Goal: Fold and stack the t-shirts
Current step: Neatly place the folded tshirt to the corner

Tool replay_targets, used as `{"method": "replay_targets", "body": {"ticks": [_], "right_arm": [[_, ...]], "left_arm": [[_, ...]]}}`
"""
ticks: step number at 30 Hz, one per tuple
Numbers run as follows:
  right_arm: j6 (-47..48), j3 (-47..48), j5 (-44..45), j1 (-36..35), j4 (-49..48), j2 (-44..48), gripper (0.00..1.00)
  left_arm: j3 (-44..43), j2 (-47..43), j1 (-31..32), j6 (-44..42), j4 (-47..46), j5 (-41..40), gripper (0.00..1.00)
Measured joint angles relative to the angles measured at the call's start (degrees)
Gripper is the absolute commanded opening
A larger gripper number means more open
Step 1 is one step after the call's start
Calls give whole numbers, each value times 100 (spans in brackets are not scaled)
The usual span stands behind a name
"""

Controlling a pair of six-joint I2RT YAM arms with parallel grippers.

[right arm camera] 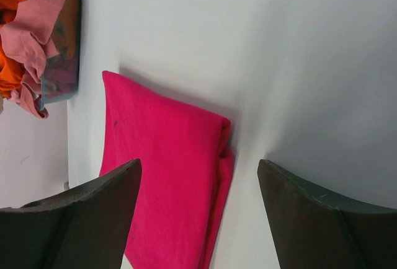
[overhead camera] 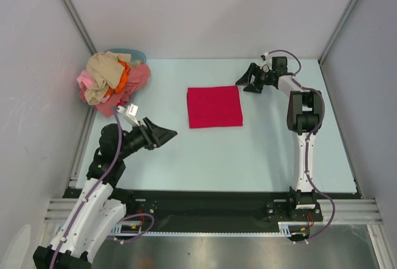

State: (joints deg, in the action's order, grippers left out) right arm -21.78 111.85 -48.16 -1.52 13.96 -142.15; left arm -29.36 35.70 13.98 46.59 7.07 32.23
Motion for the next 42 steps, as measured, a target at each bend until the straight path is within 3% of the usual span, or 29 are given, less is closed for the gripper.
{"method": "replay_targets", "body": {"ticks": [12, 20, 23, 27, 34, 42], "right_arm": [[-42, 328, 33, -332, 162, -256, 61], [-83, 245, 136, -369, 221, -269, 40], [-229, 111, 118, -350, 61, -269, 28], [-483, -55, 66, -280, -127, -269, 0], [-1119, -470, -74, -195, -754, -229, 0], [-1969, -2302, 634, 13, -1635, 837, 0]], "left_arm": [[52, 153, 0, 44, 393, 177, 64], [-11, 219, 0, 50, 402, 262, 65], [-26, 317, 0, 50, 396, 291, 65], [-28, 380, 0, 57, 396, 317, 65], [-28, 380, 0, 140, 356, 404, 65], [-24, 358, 0, 251, 181, 494, 65]]}}
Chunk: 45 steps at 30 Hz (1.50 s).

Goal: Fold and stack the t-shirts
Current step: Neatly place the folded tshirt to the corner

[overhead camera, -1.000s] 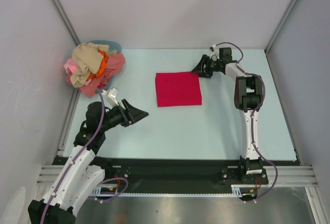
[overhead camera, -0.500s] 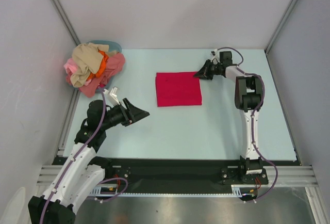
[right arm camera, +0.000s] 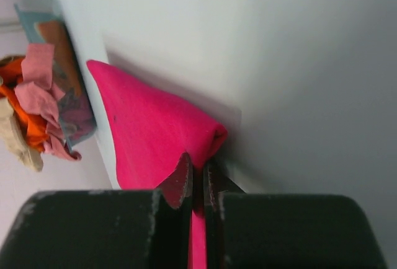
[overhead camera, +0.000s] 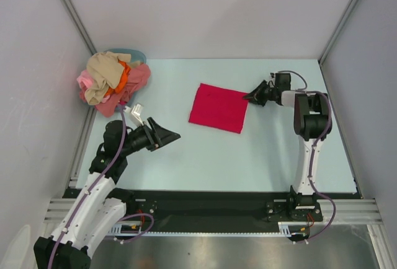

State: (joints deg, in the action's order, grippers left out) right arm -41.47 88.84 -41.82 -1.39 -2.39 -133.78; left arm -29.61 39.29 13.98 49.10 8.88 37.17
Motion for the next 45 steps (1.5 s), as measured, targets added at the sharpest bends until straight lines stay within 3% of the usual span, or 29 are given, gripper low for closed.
{"method": "replay_targets", "body": {"ticks": [10, 16, 21, 36, 45], "right_arm": [[-863, -3637, 2256, 1198, -385, 3191, 0], [-1010, -4758, 3362, 1976, -83, 4830, 0], [-942, -5466, 3689, 2885, 400, 5855, 0], [297, -6255, 3530, 6087, 1897, 7740, 0], [881, -6275, 3001, 6881, 2251, 7718, 0]], "left_arm": [[262, -356, 0, 197, -240, 374, 66], [306, -407, 0, 208, -240, 789, 65], [306, -415, 0, 190, -229, 1123, 65], [306, -411, 0, 181, -205, 1668, 65], [306, -514, 0, 179, -98, 1818, 65]]}}
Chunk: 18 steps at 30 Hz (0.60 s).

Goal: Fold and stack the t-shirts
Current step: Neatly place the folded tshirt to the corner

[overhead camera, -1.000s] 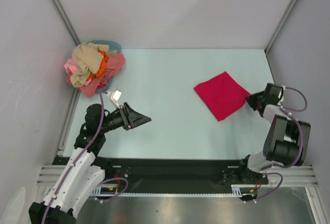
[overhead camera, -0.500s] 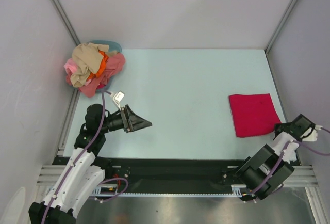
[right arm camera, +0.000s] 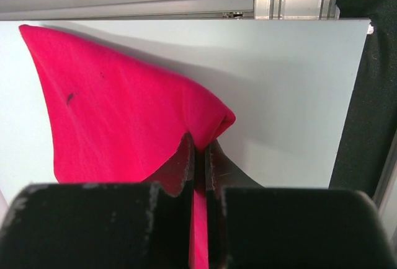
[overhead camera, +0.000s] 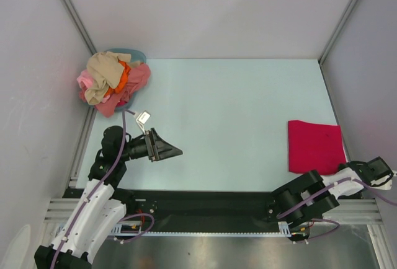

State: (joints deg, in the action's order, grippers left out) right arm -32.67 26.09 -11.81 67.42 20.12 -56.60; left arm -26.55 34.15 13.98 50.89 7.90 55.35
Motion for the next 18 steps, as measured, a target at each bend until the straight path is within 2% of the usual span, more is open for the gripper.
{"method": "replay_targets", "body": {"ticks": [10, 18], "right_arm": [[76, 111, 258, 13, 162, -688, 0], [238, 505, 1027, -522, 245, -562, 0]], "left_arm": [[0, -92, 0, 0, 35, 33, 66], [-2, 188, 0, 7, -35, 24, 66]]}}
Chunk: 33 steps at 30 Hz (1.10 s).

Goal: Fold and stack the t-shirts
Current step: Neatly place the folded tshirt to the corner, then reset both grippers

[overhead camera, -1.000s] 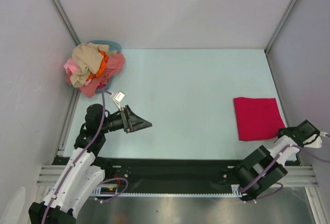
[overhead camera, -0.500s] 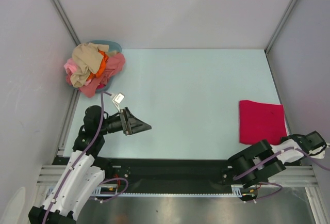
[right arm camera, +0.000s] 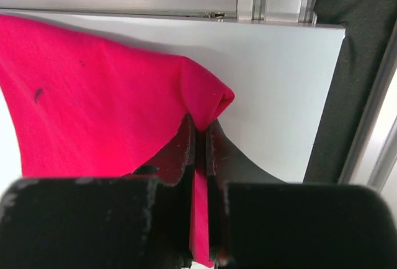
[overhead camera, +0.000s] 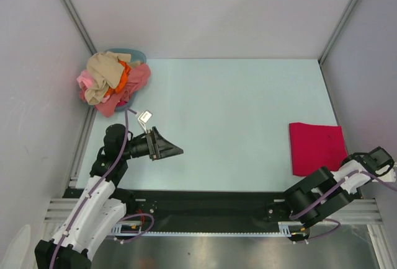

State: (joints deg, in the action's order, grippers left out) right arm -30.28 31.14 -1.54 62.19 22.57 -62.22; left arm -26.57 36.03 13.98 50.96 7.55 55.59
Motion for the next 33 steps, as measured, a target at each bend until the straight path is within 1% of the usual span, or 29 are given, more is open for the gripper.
{"method": "replay_targets", "body": {"ticks": [7, 13, 16, 19, 20, 22, 24, 25, 26, 27, 28, 29, 30, 31, 32, 33], "right_arm": [[33, 55, 575, -413, -33, -160, 0], [31, 155, 1150, -966, -55, -221, 0], [33, 229, 1331, -1086, -57, -223, 4], [20, 264, 1475, -1086, -52, -234, 17], [20, 264, 1508, -1088, -55, -238, 24], [20, 269, 1567, -1088, -48, -238, 32], [17, 326, 1633, -1091, 20, -227, 47], [11, 374, 1668, -1110, 61, -201, 49], [24, 444, 1720, -1141, 138, -157, 64], [37, 516, 1775, -1193, 201, -83, 67], [48, 640, 1838, -1294, 323, 15, 77], [31, 785, 1878, -1405, 428, 107, 78], [37, 981, 1937, -1491, 525, 188, 87], [31, 1202, 2006, -1733, 601, 245, 95], [46, 1464, 2124, -1958, 726, 267, 100], [44, 1733, 2221, -2212, 802, 264, 100]], "left_arm": [[0, 149, 0, -2, -61, -13, 66], [0, 278, 0, -2, -105, -15, 65], [0, 337, 0, -2, -120, -13, 65], [0, 385, 0, -2, -162, -11, 65], [0, 396, 0, -2, -179, -9, 65], [-2, 411, 0, -2, -225, -2, 65], [-2, 409, 0, -2, -234, 9, 65], [-2, 409, 0, -2, -238, 11, 65], [-2, 407, 0, -2, -238, 13, 65], [-2, 404, 0, 0, -238, 13, 65], [-2, 402, 0, 0, -238, 13, 65], [-2, 391, 0, 0, -238, 13, 65], [-2, 376, 0, 2, -238, 13, 65], [-2, 358, 0, 2, -238, 13, 65], [-2, 341, 0, 2, -240, 11, 65], [-2, 323, 0, 4, -238, 9, 65]]}}
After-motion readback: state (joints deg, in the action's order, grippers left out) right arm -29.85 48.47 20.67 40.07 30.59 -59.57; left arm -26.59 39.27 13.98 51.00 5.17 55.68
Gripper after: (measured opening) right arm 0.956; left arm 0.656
